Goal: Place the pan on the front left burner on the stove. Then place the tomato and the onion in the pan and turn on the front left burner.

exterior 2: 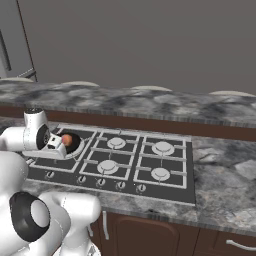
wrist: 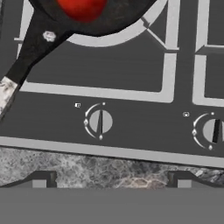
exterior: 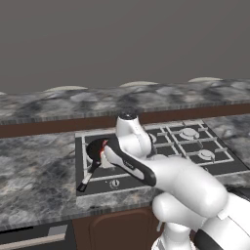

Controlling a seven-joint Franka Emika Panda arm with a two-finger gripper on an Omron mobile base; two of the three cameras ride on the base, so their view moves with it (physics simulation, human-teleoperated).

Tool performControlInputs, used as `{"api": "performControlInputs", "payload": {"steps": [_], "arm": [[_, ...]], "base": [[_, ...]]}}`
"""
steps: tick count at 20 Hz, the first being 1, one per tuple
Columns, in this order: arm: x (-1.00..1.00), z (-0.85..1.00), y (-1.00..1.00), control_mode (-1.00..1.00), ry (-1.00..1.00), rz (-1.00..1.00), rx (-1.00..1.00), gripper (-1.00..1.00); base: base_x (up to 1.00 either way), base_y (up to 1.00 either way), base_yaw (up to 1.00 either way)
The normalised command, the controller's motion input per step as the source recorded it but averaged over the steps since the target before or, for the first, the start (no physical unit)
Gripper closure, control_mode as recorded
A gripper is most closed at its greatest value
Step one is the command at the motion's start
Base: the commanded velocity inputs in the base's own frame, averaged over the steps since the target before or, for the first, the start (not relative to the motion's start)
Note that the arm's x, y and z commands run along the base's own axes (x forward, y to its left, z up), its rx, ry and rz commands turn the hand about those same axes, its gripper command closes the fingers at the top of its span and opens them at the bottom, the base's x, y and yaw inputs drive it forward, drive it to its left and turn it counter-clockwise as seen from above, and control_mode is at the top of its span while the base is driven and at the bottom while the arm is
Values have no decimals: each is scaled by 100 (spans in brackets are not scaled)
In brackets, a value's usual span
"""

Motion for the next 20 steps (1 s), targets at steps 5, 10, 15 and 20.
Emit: {"api": "performControlInputs", "payload": {"steps": [5,10,15,20], "arm": [[0,-31,5,-100,0,0,0,-100],[0,-26,8,-100,0,0,0,-100],[0,-20,10,-100,0,0,0,-100],[0,-19,2,-100,0,0,0,-100]], "base": [[0,0,0],[0,0,0],[0,0,0],[0,0,0]]}}
